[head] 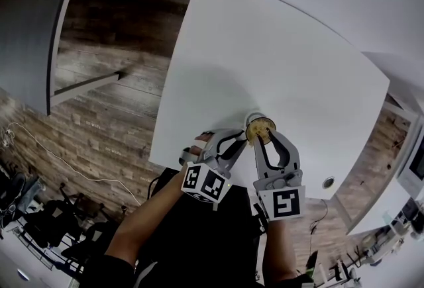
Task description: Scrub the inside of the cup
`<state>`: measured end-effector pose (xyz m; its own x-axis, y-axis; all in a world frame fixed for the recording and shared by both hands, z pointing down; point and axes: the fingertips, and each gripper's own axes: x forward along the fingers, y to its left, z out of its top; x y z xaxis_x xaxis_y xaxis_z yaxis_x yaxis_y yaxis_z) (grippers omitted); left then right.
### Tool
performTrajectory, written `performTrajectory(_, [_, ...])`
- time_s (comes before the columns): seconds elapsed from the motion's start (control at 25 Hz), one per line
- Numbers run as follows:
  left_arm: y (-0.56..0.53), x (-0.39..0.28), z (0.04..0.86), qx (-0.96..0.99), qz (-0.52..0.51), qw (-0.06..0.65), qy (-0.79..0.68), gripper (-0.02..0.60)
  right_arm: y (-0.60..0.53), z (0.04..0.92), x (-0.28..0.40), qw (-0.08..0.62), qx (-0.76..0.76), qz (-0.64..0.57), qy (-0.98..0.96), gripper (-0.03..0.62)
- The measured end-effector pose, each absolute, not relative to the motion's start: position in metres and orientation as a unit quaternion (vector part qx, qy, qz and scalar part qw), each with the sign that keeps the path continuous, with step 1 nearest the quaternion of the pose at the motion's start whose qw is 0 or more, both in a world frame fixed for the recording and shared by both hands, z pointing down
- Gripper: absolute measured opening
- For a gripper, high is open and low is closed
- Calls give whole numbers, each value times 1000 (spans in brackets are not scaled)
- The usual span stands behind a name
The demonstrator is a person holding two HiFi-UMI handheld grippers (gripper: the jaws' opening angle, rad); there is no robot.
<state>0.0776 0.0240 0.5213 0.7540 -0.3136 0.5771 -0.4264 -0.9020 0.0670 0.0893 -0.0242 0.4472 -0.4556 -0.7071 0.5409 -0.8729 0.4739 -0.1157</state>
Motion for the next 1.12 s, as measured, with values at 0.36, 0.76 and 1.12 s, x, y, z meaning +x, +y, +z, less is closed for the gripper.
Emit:
performTrajectory(0.36, [23,79,520,929,288,104,-206,72,-23,436,92,144,496,152,-843,75])
performTrajectory(0.76, [25,78,521,928,292,106,-208,74,-17,469,92,274,454,178,-829,72])
performTrajectory(1.12, [24,79,521,927,295,101,-209,74,-12,502,89,423,410,202,-782,71])
